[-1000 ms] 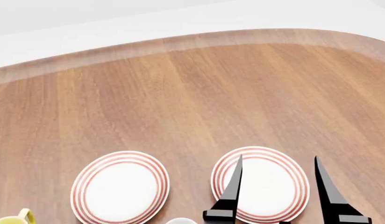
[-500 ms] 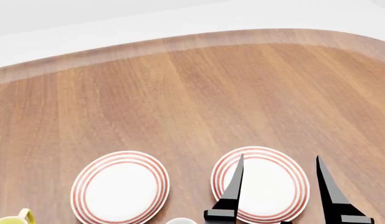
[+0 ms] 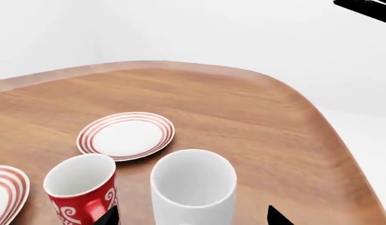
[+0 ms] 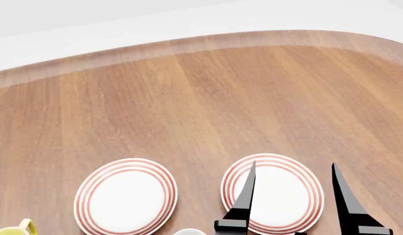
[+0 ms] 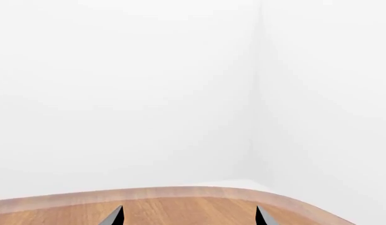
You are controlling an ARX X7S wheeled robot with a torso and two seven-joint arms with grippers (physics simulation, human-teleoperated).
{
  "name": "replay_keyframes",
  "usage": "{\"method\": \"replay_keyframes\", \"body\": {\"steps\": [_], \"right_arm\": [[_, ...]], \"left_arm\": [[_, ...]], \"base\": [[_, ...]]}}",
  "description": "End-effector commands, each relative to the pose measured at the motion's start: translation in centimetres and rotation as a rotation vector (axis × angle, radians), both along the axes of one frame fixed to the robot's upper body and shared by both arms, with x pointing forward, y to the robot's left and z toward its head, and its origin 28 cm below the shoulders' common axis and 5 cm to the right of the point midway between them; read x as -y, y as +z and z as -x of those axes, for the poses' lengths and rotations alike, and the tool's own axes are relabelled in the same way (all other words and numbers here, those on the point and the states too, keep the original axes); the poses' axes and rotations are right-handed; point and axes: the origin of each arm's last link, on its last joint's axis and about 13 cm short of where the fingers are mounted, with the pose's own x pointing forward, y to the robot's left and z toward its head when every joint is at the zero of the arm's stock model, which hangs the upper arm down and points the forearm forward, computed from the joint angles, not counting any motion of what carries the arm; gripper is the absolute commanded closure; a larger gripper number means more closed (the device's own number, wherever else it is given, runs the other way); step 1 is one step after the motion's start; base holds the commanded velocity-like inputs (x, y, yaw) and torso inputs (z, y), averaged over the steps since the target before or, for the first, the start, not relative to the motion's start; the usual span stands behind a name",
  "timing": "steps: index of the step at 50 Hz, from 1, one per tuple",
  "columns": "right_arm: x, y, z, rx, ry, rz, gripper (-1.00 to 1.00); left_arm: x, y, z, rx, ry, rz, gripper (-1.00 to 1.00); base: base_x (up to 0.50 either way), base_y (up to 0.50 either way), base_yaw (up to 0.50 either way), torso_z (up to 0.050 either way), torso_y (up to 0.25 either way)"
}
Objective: Put the white mug on the left plate.
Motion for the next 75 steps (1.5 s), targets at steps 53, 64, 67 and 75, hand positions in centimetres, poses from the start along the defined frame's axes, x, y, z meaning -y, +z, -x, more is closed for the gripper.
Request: {"method": "replay_keyframes", "body": {"steps": [53, 64, 67, 75], "right_arm": [[0.1, 0.3, 0.1, 0.009, 0.0, 0.0, -1.0], [0.0, 0.3, 0.1, 0.009, 0.004, 0.004, -1.0], [0.0, 0.3, 0.1, 0.007, 0.003, 0.011, -1.0], [0.0, 0.4, 0.1, 0.012, 0.003, 0.015, -1.0]], "left_arm": [[1.4, -2.8, -0.6, -0.137, 0.034, -0.168, -1.0], [1.6, -3.0, -1.5, -0.125, 0.041, -0.197, -1.0], [1.7, -3.3, -1.8, -0.131, 0.047, -0.208, -1.0], [1.8, -3.5, -2.0, -0.142, 0.059, -0.23, -1.0]], "base": [[0.0, 0.0, 0.0, 0.0, 0.0], [0.0, 0.0, 0.0, 0.0, 0.0], [0.0, 0.0, 0.0, 0.0, 0.0], [0.0, 0.0, 0.0, 0.0, 0.0]]}}
